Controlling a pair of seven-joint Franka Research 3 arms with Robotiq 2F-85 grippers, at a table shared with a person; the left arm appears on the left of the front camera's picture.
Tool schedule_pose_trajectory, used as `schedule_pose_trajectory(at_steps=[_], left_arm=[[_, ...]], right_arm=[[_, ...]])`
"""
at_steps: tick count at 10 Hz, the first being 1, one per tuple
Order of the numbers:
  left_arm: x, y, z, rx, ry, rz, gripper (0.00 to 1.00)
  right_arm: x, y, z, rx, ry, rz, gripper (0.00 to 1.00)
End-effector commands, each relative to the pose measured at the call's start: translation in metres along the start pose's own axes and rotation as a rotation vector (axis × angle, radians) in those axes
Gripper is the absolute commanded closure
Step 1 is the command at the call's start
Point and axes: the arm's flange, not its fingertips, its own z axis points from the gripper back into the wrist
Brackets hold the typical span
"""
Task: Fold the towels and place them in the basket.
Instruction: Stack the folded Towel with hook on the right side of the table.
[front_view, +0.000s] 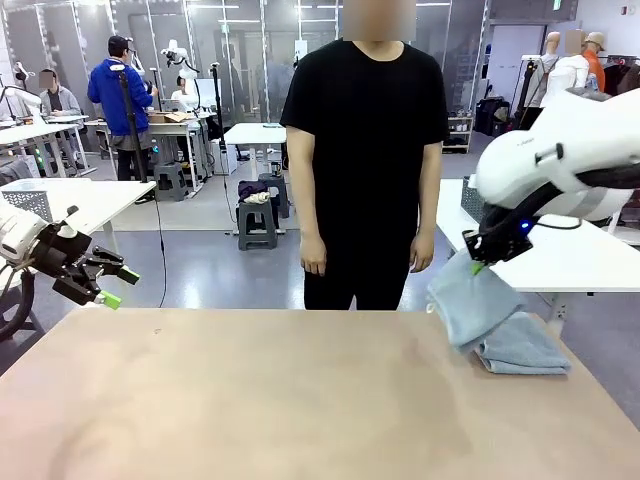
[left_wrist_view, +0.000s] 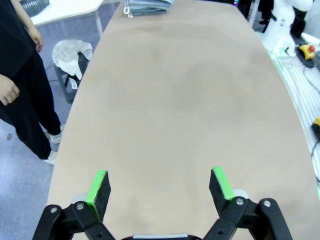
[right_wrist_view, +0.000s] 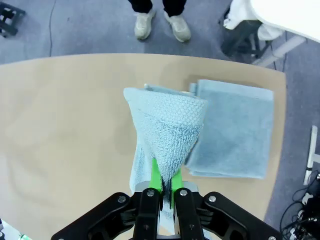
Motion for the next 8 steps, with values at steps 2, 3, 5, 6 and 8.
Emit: schedule_pose_trajectory(at_steps=[2, 3, 5, 6, 8], left_arm=[[0.002, -0.001, 0.001, 0.001, 0.000, -0.005, 0.00], [0.002, -0.001, 0.001, 0.001, 0.000, -0.005, 0.00], [0.002, -0.001, 0.001, 0.001, 0.000, -0.005, 0.00], [0.002, -0.001, 0.001, 0.001, 0.000, -0.005, 0.00], [0.002, -0.001, 0.001, 0.001, 0.000, -0.005, 0.00]], right_arm=[[0.020, -0.037, 0.008, -0.009, 0.049, -0.059, 0.92], [0.022, -0.046, 0.007, -0.002, 0.046, -0.069, 0.92], [0.026, -0.054, 0.000, -0.021, 0.054, -0.080, 0.92], [0.016, -0.051, 0.007, -0.020, 0.043, -0.081, 0.92], [0.016, -0.051, 0.007, -0.020, 0.043, -0.081, 0.92]])
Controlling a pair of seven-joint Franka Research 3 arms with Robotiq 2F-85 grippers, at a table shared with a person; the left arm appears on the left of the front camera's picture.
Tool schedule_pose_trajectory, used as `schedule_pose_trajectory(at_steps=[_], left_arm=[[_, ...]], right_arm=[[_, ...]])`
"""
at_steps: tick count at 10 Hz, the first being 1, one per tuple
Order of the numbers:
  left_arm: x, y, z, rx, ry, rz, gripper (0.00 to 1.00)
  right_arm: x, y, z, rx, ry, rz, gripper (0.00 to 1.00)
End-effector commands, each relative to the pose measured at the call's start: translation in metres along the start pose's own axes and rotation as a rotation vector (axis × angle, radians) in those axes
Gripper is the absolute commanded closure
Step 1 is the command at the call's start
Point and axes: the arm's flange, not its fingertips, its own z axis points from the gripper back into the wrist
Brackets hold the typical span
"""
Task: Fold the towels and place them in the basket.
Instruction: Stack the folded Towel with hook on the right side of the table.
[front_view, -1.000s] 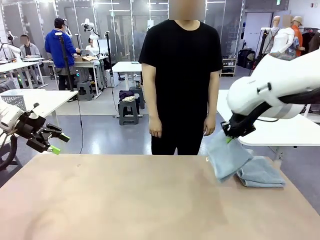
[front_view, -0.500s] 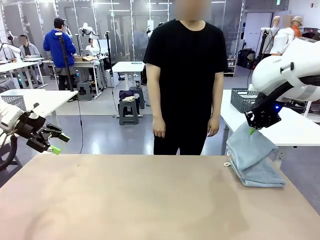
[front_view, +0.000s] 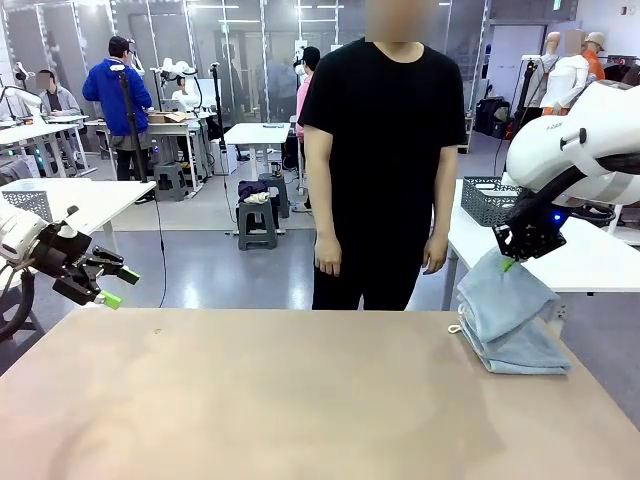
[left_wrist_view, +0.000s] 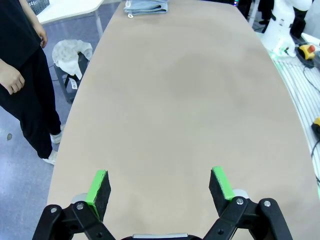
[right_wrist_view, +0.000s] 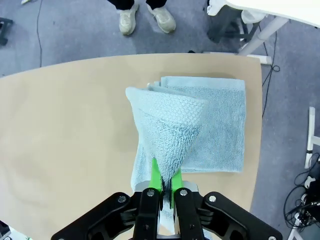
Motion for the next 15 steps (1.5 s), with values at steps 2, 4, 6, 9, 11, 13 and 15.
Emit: schedule_pose_trajectory(at_steps=[2, 4, 6, 9, 11, 13, 15], left_arm=[[0.002, -0.001, 0.001, 0.001, 0.000, -0.005, 0.00], [0.002, -0.001, 0.001, 0.001, 0.000, -0.005, 0.00], [0.002, -0.001, 0.001, 0.001, 0.000, -0.005, 0.00], [0.002, -0.001, 0.001, 0.001, 0.000, -0.005, 0.00], [0.002, -0.001, 0.001, 0.001, 0.000, -0.005, 0.00], [0.002, -0.001, 0.001, 0.001, 0.000, -0.005, 0.00], [0.002, -0.001, 0.001, 0.001, 0.000, -0.005, 0.00]], right_arm=[[0.000, 0.000, 0.000, 0.000, 0.000, 0.000, 0.91], [0.013, -0.011, -0.011, 0.115, 0.050, 0.027, 0.91], [0.022, -0.024, -0.015, 0.166, 0.065, 0.020, 0.91], [0.042, -0.052, -0.037, 0.193, 0.089, 0.020, 0.91], [0.055, -0.075, -0.055, 0.284, 0.129, 0.036, 0.91], [0.063, -0.093, -0.079, 0.311, 0.185, 0.016, 0.91], [0.062, -0.108, -0.092, 0.296, 0.222, -0.013, 0.91]])
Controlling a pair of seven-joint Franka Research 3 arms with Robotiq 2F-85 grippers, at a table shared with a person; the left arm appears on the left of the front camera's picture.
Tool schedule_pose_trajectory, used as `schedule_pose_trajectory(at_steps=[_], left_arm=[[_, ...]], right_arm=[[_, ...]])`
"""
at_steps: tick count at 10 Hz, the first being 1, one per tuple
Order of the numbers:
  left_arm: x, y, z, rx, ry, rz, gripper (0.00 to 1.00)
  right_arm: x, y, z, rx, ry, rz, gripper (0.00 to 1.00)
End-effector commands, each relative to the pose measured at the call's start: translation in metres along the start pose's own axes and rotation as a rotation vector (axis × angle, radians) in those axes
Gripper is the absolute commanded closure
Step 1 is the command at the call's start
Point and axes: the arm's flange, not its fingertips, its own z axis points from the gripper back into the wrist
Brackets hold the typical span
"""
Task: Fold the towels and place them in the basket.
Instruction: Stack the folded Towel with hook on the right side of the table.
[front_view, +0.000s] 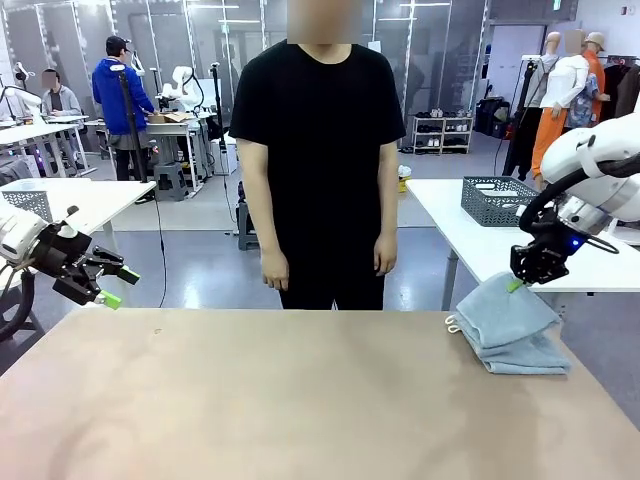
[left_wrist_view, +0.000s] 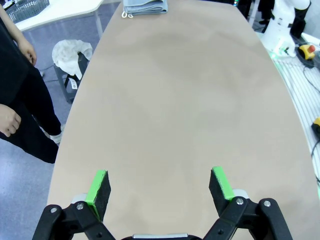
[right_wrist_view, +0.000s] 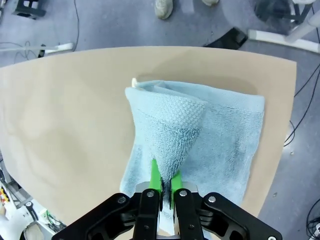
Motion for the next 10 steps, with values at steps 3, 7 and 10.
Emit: schedule_pose_trajectory(at_steps=[3, 7, 10], left_arm=[[0.002, -0.001, 0.001, 0.001, 0.000, -0.005, 0.00], [0.002, -0.001, 0.001, 0.001, 0.000, -0.005, 0.00], [0.002, -0.001, 0.001, 0.001, 0.000, -0.005, 0.00]], right_arm=[[0.014, -0.033, -0.007, -0.003, 0.024, -0.040, 0.82], [0.003, -0.040, 0.004, -0.067, 0.030, -0.127, 0.43], [-0.019, -0.023, 0.046, -0.162, -0.015, -0.131, 0.13]])
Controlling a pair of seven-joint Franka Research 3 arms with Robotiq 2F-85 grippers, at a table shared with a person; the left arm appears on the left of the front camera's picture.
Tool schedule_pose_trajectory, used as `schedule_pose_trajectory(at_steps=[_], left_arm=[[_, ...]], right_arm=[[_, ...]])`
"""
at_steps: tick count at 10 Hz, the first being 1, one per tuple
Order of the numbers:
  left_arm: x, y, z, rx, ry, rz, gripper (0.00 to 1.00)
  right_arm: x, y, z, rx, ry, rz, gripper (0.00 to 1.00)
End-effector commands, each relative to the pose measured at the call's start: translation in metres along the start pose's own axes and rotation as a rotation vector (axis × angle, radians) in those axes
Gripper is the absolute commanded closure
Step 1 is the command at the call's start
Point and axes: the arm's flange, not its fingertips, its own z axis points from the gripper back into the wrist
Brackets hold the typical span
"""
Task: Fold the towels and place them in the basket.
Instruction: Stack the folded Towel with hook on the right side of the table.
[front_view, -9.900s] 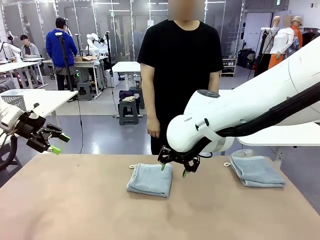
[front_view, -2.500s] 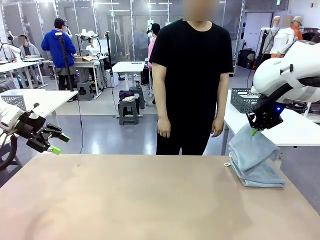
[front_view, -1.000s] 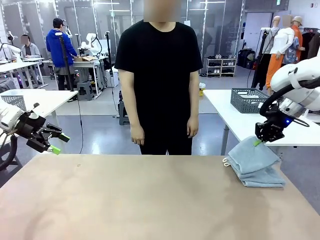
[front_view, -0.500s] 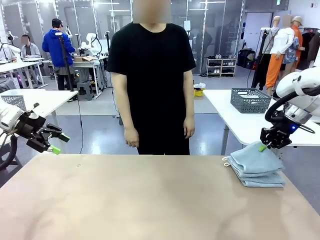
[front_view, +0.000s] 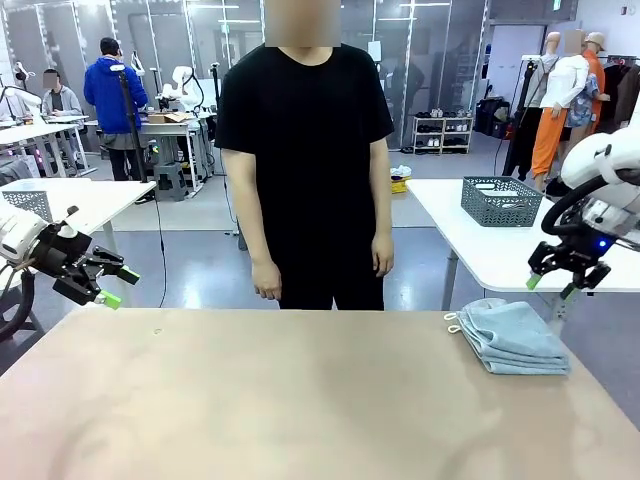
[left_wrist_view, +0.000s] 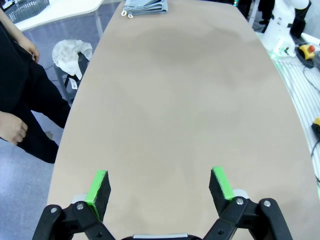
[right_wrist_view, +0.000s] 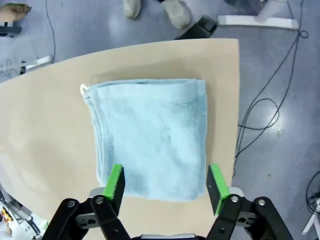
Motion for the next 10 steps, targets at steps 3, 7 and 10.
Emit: schedule_pose_trajectory(at_steps=[3, 7, 10], left_arm=[[0.002, -0.001, 0.001, 0.001, 0.000, -0.005, 0.00], [0.002, -0.001, 0.001, 0.001, 0.000, -0.005, 0.00], [0.002, -0.001, 0.001, 0.001, 0.000, -0.005, 0.00]], right_arm=[[-0.106, 0.069, 0.125, -0.130, -0.049, 0.045, 0.00], [-0.229, 0.141, 0.203, -0.227, -0.249, 0.053, 0.00], [-0.273, 0.160, 0.220, -0.195, -0.408, 0.084, 0.00]])
